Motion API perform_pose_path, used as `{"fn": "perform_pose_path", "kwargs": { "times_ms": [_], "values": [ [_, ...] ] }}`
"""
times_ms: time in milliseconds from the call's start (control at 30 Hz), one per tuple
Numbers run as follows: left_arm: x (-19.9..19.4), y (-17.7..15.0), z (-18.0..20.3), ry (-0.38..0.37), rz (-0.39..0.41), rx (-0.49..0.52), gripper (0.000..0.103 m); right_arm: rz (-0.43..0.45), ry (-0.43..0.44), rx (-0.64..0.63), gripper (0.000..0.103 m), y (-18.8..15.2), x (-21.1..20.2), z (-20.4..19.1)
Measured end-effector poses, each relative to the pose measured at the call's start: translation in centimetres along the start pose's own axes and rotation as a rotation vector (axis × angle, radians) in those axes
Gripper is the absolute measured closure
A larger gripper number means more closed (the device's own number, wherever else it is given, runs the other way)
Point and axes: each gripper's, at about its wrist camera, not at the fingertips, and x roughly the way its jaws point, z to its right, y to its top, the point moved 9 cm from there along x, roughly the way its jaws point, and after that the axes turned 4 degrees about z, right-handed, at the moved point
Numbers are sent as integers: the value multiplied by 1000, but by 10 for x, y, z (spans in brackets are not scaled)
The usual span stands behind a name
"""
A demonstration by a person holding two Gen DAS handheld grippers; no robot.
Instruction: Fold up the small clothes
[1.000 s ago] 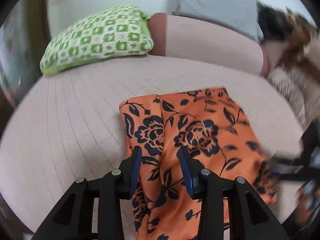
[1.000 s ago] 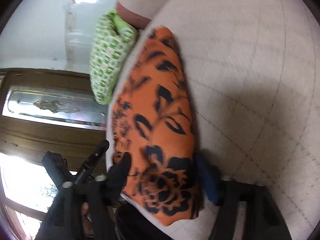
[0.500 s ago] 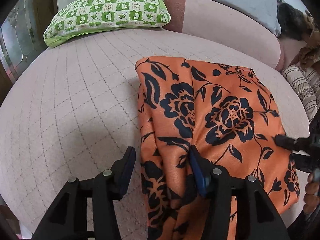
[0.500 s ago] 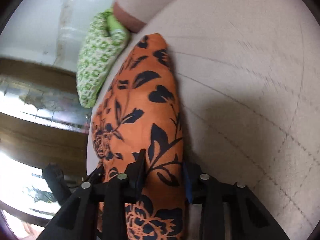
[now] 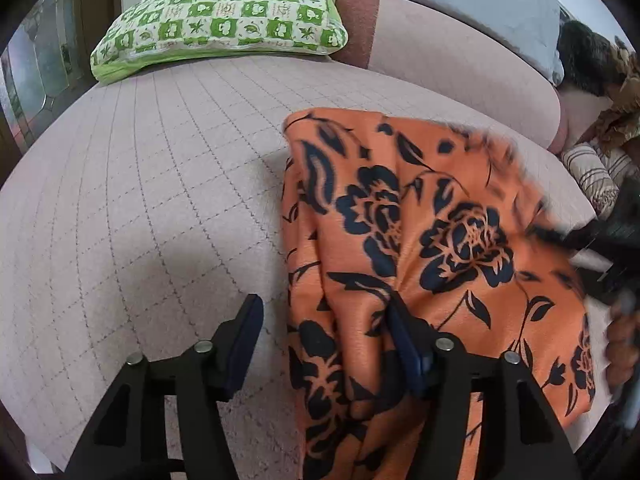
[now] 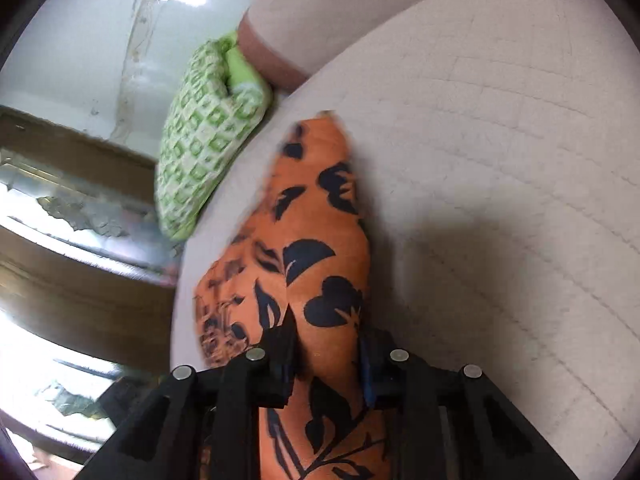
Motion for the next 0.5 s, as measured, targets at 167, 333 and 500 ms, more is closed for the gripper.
{"fn": "perform_pose_path", "kwargs": {
  "times_ms": [167, 333, 500],
  "values": [
    [-25, 11, -11, -99, 16, -65, 39, 94, -79, -85, 41, 6, -32, -14],
    [-33, 32, -34, -206, 41, -184, 41, 118, 31, -323, 41, -22, -82, -84],
    [3, 62, -22, -247, -60, -135, 50, -48, 42, -434, 40, -90, -63, -86]
  ]
}}
